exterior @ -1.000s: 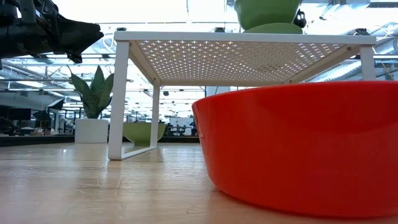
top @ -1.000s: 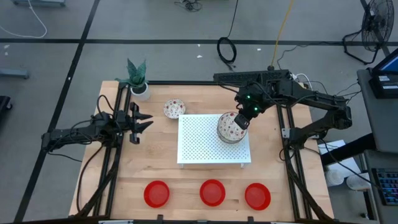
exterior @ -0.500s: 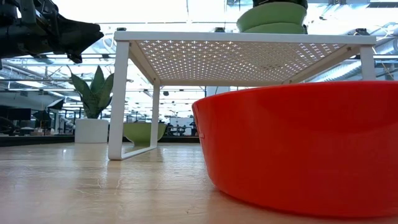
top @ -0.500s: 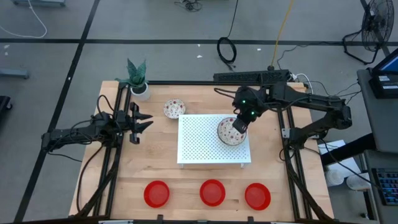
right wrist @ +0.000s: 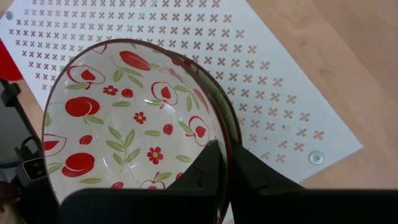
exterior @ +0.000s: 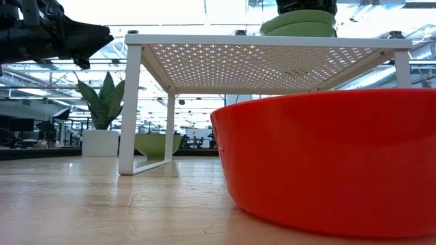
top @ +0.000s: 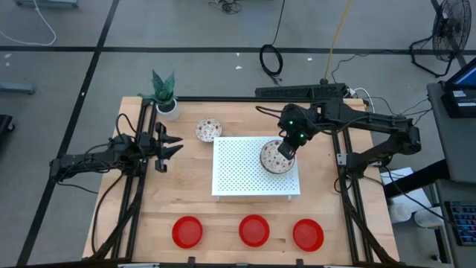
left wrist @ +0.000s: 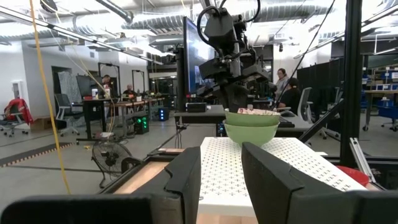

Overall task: Pick & Place Mini bowls
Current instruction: Stack the right white patterned bowl on top of the white patterned bowl on the shelf

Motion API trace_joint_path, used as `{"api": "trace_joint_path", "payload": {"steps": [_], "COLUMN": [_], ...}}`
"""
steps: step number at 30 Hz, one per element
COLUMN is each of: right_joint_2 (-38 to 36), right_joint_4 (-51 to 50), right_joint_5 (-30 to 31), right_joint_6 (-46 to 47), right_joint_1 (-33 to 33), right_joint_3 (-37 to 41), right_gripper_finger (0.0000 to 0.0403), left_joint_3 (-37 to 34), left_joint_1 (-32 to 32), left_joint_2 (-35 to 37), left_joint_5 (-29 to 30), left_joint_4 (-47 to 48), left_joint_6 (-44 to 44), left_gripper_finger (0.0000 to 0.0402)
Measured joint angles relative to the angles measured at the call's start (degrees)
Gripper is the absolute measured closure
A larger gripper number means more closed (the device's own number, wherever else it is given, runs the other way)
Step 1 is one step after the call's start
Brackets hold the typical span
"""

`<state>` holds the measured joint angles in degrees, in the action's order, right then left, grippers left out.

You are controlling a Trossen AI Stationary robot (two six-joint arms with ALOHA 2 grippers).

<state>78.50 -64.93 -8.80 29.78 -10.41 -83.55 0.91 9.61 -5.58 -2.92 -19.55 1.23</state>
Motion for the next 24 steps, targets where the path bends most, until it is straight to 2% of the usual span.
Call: {"api": "trace_joint_path", "payload": {"steps": [14,24], "right_joint_2": [0.52,0.5], "right_joint_4": [-0.06,0.32], "right_joint_5": [-0.17,-0.3], "right_joint_6": [1.08,1.25], "right_joint_1": [0.0,0.0], "right_joint_3": [0.0,0.0], "right_gripper_finger": [0.0397,0.0348], "left_joint_3": [0.0,0.0], "left_joint_1": [0.0,0.02], "left_joint_2": [0.0,0.0], "left_joint_5": [0.0,0.0], "left_joint_4": [0.0,0.0], "left_joint_6": [0.0,0.0], "left_gripper_finger": [0.0282,0.0282]}}
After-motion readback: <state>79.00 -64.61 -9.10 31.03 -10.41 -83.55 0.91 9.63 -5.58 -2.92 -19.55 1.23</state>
